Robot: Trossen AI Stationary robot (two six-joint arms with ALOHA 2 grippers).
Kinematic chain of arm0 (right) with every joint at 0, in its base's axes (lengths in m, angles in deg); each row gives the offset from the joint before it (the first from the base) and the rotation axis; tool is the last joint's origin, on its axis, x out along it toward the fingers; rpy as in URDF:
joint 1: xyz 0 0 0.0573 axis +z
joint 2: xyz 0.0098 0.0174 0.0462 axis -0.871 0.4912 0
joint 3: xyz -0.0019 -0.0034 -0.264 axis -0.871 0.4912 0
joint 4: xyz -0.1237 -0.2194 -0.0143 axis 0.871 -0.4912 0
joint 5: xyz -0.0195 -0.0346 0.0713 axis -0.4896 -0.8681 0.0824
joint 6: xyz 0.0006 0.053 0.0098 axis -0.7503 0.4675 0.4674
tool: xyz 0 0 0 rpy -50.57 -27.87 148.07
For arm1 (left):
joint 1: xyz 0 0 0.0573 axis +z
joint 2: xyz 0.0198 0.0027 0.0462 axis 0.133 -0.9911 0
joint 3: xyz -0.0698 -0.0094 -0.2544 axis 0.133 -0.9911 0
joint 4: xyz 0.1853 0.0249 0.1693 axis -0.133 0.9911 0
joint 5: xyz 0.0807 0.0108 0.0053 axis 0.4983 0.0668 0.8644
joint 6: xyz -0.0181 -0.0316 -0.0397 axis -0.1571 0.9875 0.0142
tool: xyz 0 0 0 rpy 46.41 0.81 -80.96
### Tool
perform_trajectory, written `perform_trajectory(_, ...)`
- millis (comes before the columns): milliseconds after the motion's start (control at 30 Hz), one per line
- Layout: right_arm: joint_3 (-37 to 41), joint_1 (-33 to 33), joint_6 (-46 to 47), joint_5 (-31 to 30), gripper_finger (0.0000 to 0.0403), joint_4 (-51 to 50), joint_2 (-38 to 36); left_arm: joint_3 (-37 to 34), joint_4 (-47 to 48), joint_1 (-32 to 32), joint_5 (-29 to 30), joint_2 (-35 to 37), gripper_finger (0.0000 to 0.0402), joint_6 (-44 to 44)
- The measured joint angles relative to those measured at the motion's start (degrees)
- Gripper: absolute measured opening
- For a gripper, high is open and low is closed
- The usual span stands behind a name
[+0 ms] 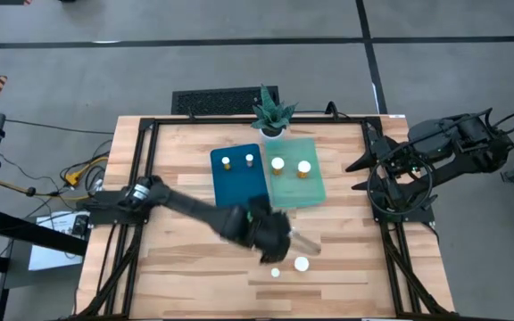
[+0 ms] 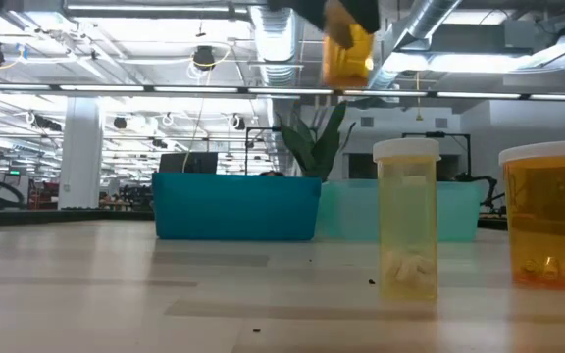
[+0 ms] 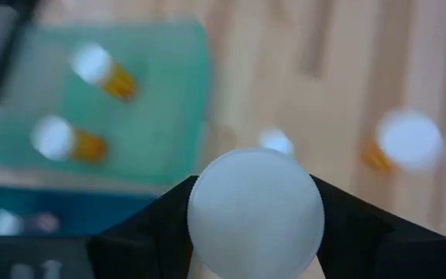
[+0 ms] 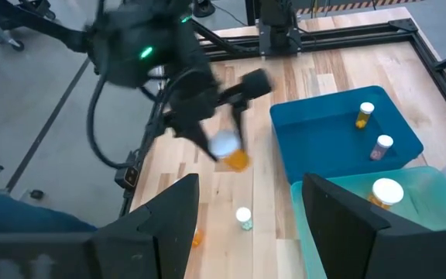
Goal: Pick and place medicine bottles into bin by pill shape (circle, oval)
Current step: Put the large orange capsule bottle into the green bin
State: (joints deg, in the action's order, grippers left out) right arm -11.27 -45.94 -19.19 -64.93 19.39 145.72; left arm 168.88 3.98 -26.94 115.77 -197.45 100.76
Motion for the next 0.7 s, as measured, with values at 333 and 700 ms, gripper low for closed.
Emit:
perform_trajectory(333, 0.0, 0.0, -0.4, 0.0, 0.0238, -0.9, 0.0, 2.1, -16.2, 15.1, 0.5, 0.2, 0.0206, -7.0)
perform_trajectory(700, 0.0, 0.0, -0.3, 0.0, 0.0238, -1.6, 0.0, -16.8, -32.8, 20.3, -4.8, 0.0, 0.0200, -3.7)
